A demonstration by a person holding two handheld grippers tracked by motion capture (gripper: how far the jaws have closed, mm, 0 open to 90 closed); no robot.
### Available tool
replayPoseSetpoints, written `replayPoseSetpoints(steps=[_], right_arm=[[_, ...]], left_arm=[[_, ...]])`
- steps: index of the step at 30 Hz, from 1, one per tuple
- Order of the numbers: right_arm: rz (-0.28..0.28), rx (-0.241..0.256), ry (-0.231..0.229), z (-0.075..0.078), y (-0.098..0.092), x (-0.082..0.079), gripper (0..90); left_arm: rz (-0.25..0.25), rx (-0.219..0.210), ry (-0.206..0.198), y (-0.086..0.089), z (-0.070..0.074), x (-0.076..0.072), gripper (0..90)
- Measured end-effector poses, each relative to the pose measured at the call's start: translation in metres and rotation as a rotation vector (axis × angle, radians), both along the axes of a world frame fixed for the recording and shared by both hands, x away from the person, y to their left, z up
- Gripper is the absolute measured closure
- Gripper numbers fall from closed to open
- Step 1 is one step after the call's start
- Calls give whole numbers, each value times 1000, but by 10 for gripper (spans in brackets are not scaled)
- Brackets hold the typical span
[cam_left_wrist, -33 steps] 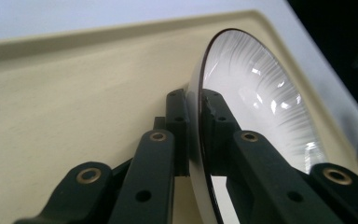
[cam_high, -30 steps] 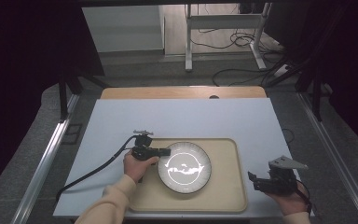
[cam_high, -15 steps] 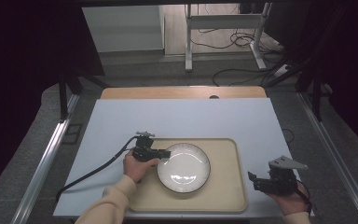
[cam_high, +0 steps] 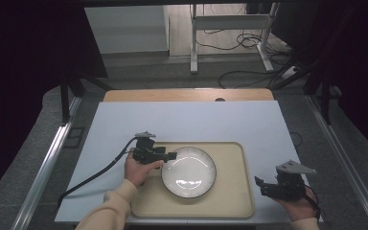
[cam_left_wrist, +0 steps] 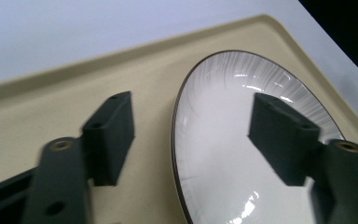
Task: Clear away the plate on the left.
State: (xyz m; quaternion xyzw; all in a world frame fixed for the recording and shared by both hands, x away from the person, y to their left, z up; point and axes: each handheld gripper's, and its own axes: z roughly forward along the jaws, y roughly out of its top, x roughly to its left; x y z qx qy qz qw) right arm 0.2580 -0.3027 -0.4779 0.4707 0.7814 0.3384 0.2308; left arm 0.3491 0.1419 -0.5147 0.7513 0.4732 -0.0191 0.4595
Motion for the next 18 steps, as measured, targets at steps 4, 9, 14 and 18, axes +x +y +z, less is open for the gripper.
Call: replayPoseSetpoints(steps=[4,9,14,18], right_arm=[[0,0,0,0,-1,0,149],[-2,2,-2,0,-2,-2,149],[0,-1,-2,0,-1,-2,149],[5,-4,-3,0,1,-1,149]], left_arm=[[3,0,-16,3,6,-2,259],[6,33,-60,9,16,-8,250],[3,71,-108,19,29,-15,248],[10,82,-122,28,34,-21,244]])
